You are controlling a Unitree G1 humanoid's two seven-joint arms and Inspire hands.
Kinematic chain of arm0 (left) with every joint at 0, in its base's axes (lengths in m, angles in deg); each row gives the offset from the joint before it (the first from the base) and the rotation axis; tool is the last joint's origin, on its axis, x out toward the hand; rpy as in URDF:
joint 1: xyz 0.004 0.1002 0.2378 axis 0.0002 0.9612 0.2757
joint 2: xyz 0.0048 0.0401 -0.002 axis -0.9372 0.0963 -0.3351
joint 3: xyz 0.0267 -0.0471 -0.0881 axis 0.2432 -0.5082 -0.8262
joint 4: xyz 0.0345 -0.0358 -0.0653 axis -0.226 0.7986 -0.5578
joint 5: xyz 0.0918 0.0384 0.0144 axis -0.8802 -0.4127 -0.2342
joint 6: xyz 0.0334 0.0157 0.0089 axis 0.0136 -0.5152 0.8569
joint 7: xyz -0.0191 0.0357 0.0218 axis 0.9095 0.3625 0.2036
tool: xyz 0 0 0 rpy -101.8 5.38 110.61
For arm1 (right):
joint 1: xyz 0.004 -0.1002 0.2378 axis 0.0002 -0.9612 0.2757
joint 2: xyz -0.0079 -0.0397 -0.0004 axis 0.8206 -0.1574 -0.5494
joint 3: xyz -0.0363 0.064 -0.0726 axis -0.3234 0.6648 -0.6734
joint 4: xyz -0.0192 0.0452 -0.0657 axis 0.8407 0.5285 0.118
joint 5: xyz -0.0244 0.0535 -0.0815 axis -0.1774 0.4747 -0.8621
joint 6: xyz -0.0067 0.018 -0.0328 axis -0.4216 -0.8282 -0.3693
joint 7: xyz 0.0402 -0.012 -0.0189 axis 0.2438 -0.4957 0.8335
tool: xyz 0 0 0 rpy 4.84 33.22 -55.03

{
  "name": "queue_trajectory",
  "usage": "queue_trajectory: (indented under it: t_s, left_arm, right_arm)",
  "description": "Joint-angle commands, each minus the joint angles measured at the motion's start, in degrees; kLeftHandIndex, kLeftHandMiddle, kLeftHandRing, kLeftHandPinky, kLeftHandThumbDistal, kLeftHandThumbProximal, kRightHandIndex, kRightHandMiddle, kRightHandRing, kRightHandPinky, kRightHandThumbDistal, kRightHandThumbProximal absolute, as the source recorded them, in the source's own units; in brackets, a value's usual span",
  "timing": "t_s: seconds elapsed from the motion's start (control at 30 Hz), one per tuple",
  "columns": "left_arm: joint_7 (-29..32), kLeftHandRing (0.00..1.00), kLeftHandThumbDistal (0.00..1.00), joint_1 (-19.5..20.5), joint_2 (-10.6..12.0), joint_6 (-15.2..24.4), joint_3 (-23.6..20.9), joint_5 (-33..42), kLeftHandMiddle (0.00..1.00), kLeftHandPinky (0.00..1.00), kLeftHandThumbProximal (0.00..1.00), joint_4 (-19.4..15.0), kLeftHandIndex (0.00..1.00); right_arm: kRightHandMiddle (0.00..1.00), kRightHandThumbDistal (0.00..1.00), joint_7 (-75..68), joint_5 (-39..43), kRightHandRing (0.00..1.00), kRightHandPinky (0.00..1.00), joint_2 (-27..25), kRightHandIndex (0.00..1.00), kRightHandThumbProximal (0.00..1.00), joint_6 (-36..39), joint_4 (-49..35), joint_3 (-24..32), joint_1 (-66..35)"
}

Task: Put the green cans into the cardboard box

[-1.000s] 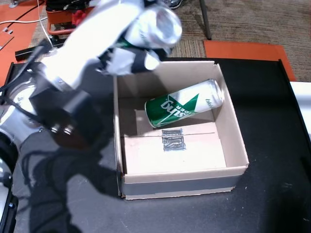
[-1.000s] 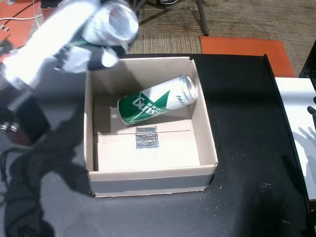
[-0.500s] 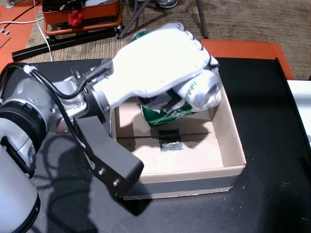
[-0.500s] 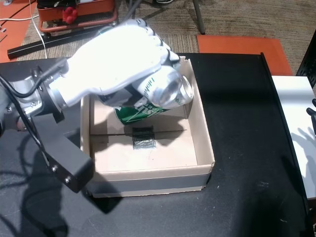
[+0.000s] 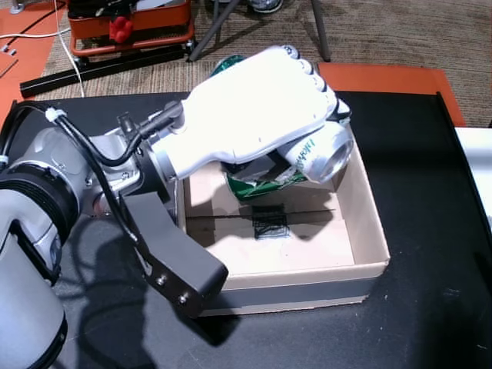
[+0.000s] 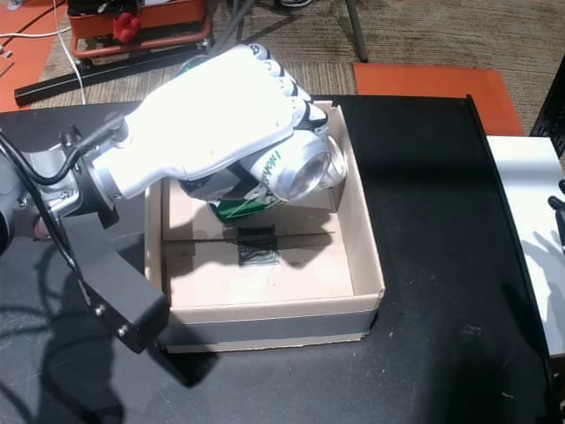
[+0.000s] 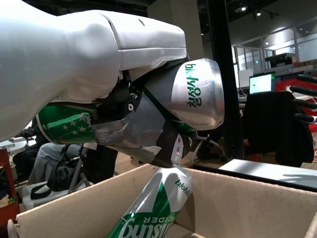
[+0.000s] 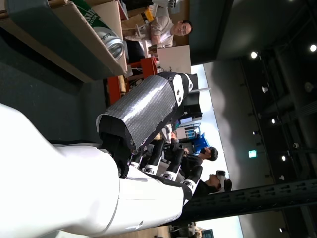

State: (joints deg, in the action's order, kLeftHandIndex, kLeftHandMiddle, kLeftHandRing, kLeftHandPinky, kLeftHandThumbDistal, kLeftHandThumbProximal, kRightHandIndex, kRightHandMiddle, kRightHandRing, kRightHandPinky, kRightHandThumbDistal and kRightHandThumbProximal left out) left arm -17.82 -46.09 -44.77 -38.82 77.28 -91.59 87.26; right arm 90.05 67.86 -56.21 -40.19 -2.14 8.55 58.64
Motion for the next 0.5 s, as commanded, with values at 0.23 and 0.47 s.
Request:
queue_trajectory:
  t_s: [0.23, 0.47]
  left_arm:
    - [1.1, 0.30, 0.35, 1.1, 0.0, 0.4, 1.3, 0.2, 0.11, 0.04, 0.00, 0.9, 0.25]
    - [2.8, 0.31, 0.26, 1.5, -0.2, 1.6, 1.3, 1.0, 0.09, 0.00, 0.00, 1.2, 0.23]
  right_arm:
    - [0.68, 1.00, -0.5, 0.1, 0.79, 0.88, 0.2, 0.65, 0.58, 1.0, -0.4, 0.1, -1.1]
    - [0.68, 1.00, -0.5, 0.1, 0.79, 0.88, 0.3, 0.66, 0.59, 1.3, -0.3, 0.1, -1.2]
